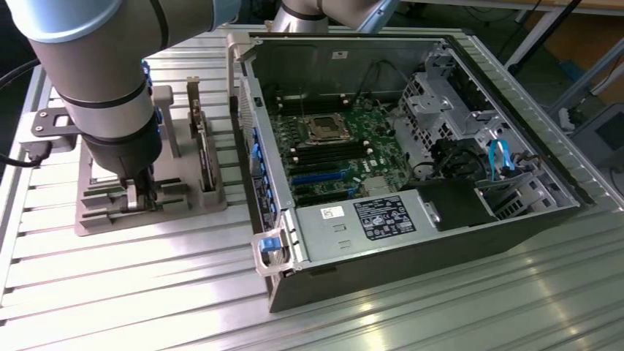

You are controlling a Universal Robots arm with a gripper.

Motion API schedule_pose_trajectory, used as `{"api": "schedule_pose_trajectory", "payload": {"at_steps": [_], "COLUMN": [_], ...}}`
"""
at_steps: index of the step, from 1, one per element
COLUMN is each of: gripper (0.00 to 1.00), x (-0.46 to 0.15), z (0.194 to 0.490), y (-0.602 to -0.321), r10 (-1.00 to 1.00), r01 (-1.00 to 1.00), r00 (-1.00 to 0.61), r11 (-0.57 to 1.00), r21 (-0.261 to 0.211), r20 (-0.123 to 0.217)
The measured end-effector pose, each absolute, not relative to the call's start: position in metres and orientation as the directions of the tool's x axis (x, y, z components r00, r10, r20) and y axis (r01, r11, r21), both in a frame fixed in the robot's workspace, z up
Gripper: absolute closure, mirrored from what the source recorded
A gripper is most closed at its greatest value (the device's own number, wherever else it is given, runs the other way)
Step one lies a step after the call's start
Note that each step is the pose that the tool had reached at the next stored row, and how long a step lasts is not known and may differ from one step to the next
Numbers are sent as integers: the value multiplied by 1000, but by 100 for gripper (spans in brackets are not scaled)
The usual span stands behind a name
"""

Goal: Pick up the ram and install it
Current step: 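Pick up the ram and move it above insertion slot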

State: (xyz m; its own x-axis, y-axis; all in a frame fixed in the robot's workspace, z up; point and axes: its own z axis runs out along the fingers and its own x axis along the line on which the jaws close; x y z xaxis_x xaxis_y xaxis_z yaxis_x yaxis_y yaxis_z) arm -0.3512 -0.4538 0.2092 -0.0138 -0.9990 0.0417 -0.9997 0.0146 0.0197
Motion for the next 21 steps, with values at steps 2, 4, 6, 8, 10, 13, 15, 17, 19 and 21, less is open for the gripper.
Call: {"api": "schedule_pose_trajectory", "payload": {"at_steps": [2, 4, 6, 8, 10, 13, 15, 17, 19, 21], "gripper": [76, 76, 76, 76, 76, 76, 76, 76, 76, 76], "x": [-351, -351, -351, -351, -351, -351, -351, -351, -351, -351], "z": [209, 209, 209, 209, 211, 211, 211, 211, 211, 211], "y": [-454, -454, -454, -454, -454, -454, -455, -455, -455, -455], "r10": [-999, -999, -999, -999, -999, -999, -999, -999, -999, -999], "r01": [-1000, -1000, -1000, -1000, -1000, -1000, -1000, -1000, -1000, -1000], "r00": [-14, -14, -14, -14, -14, -14, -14, -14, -14, -14], "r11": [15, 15, 15, 15, 15, 15, 14, 15, 15, 15], "r21": [20, 20, 20, 20, 20, 20, 20, 20, 20, 20], "r20": [42, 42, 42, 42, 42, 42, 42, 42, 42, 42]}}
